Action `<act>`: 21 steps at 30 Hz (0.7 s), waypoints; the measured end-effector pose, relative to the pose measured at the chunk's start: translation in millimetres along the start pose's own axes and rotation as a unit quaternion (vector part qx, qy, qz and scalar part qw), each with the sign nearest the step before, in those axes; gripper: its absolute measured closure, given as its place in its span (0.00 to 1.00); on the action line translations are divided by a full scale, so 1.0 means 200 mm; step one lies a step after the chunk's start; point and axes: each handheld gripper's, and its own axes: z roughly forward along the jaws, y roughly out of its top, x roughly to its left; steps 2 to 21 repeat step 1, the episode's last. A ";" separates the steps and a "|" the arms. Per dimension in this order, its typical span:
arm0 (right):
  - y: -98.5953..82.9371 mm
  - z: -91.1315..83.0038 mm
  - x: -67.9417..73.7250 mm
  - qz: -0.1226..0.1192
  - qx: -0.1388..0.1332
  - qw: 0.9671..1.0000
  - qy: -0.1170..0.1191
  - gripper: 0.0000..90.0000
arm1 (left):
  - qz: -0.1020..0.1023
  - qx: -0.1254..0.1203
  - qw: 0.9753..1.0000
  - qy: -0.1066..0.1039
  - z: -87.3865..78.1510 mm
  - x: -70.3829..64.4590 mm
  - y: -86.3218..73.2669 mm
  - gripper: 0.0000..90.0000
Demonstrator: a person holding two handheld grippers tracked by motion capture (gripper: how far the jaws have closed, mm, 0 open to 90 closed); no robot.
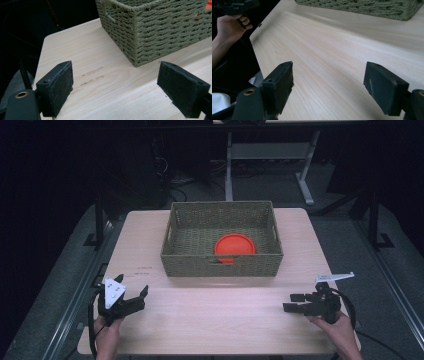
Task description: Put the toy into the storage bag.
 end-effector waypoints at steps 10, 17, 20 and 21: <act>-0.02 0.00 0.01 0.000 -0.006 1.000 0.000 0.25 | 0.000 0.000 1.000 -0.001 0.00 -0.01 0.00 0.14; -0.02 0.00 0.01 0.000 -0.006 1.000 0.000 0.25 | 0.000 0.000 1.000 -0.001 0.00 -0.01 0.00 0.14; -0.02 0.00 0.01 0.000 -0.006 1.000 0.000 0.25 | 0.000 0.000 1.000 -0.001 0.00 -0.01 0.00 0.14; -0.02 0.00 0.01 0.000 -0.006 1.000 0.000 0.25 | 0.000 0.000 1.000 -0.001 0.00 -0.01 0.00 0.14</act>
